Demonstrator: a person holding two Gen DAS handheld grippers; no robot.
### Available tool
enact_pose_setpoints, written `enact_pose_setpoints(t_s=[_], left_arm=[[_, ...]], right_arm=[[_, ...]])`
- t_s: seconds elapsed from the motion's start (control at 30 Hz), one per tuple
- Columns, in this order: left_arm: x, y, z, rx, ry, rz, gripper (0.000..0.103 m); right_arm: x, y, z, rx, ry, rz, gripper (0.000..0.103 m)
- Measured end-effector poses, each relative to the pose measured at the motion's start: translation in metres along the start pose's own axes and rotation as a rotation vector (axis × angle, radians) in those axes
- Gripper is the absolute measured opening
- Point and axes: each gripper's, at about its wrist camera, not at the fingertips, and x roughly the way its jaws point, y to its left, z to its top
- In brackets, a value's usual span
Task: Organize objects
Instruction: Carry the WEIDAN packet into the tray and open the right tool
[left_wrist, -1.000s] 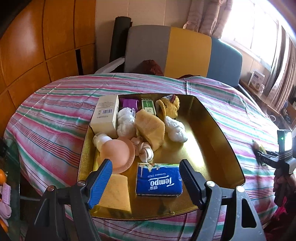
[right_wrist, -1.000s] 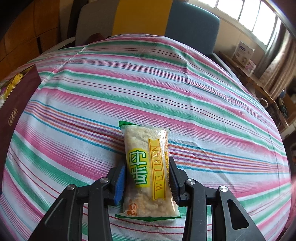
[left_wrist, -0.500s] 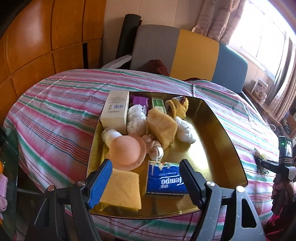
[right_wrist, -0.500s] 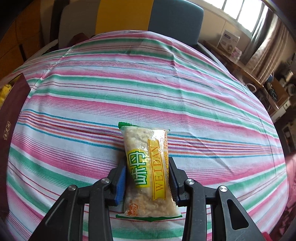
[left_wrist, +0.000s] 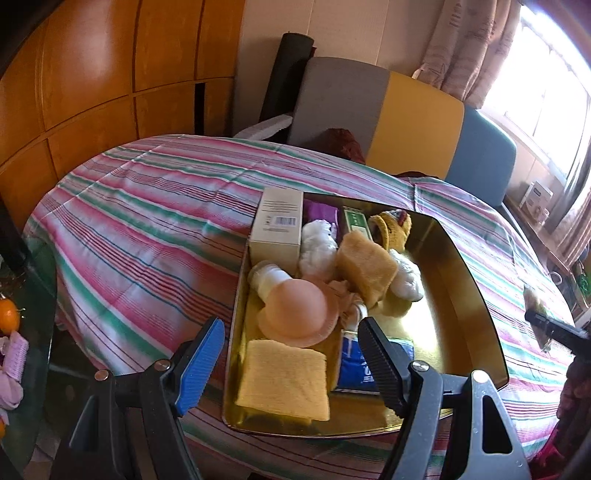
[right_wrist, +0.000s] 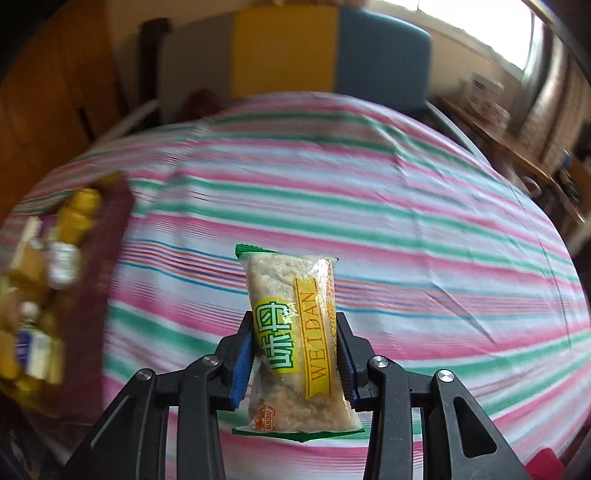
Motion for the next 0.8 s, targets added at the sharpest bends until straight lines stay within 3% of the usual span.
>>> enact_pose_setpoints(t_s=[0.17, 0.33, 0.63, 0.8], left_arm=[[-0.004, 0.009, 0.001, -0.02, -0.009, 0.018, 0.076], [-0.002, 0.016, 0.003, -0.036, -0.005, 0.032, 0.076], [0.009, 0.018, -0.002, -0.033, 0.026, 0.038, 0.076], [0.016, 0.014, -0.004, -0.023, 0.047, 0.04, 0.076]], right_arm=[[-0.031, 0.079, 0.019, -0.13, -0.069, 0.175, 0.04], [-0.03, 0.148, 0.022, -0.227, -0.041, 0.29, 0.04], [0.04, 0.208, 0.005, -0.3, 0.136, 0.272, 0.04], [0.053, 0.214, 0.0, -0.324, 0.151, 0.271, 0.042]])
